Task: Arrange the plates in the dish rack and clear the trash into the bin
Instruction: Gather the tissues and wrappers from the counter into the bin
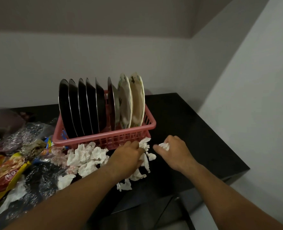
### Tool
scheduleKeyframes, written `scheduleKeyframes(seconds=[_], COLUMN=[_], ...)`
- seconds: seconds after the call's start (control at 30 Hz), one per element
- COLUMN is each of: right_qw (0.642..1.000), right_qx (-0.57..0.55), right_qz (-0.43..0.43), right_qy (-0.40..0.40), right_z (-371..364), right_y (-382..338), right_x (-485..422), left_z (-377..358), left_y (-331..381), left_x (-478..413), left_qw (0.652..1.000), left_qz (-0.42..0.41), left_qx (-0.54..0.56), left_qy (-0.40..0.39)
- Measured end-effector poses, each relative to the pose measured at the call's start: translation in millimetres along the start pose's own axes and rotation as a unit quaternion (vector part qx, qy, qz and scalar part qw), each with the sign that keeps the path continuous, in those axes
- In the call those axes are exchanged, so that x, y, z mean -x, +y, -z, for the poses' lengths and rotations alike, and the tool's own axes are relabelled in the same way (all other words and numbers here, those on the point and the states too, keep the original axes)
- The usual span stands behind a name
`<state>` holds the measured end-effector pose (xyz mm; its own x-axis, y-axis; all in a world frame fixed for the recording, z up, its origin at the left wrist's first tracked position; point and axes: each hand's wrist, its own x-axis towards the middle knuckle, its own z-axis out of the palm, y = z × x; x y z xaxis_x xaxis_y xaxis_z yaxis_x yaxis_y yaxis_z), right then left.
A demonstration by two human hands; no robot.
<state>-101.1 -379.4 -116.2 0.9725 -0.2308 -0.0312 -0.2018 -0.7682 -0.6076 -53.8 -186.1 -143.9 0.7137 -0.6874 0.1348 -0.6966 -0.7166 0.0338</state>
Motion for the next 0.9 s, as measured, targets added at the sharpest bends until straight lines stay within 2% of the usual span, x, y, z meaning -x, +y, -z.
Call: scheduleKeyframes(seconds=[0.13, 0.23, 0.33, 0.4, 0.5, 0.63, 0.73, 0.9], right_qw=[1.0, 0.997, 0.993, 0.993, 0.995, 0.991, 0.987, 0.981], right_qx=[0.002, -0.017, -0.01, -0.015, -0.011, 0.066, 0.08, 0.121], right_qz=[-0.015, -0.006, -0.005, -0.005, 0.003, 0.011, 0.012, -0.012], right_qy=[-0.016, -0.076, -0.118, -0.114, -0.102, -0.118, -0.141, -0.15], right_z=[-4.0, -2.6, -3.0, -4.3, -10.2, -24.3, -39.8, -57.2], right_y=[15.4, 30.1, 40.8, 41.9, 37.3, 27.0, 20.2, 19.3], right_x=[6.0, 8.0, 7.0, 2.6, -5.7, -12.0, -14.4, -14.6], left_z=[-9.6, -18.9, -28.2, -27.8, -12.9, 16.9, 28.7, 22.4], left_y=[15.4, 21.9, 21.6, 18.7, 12.4, 8.9, 10.6, 9.0], left_x=[-20.9, -28.9, -28.8, -29.0, -33.0, -37.7, -36.0, -27.4], left_qw=[0.995, 0.989, 0.989, 0.992, 0.998, 0.988, 0.978, 0.962], left_qz=[0.005, -0.001, -0.022, -0.038, -0.03, -0.022, 0.018, 0.077], left_qx=[-0.068, -0.129, -0.136, -0.113, -0.023, 0.075, 0.171, 0.229], left_qy=[-0.078, -0.077, -0.06, -0.033, 0.059, 0.136, 0.121, 0.127])
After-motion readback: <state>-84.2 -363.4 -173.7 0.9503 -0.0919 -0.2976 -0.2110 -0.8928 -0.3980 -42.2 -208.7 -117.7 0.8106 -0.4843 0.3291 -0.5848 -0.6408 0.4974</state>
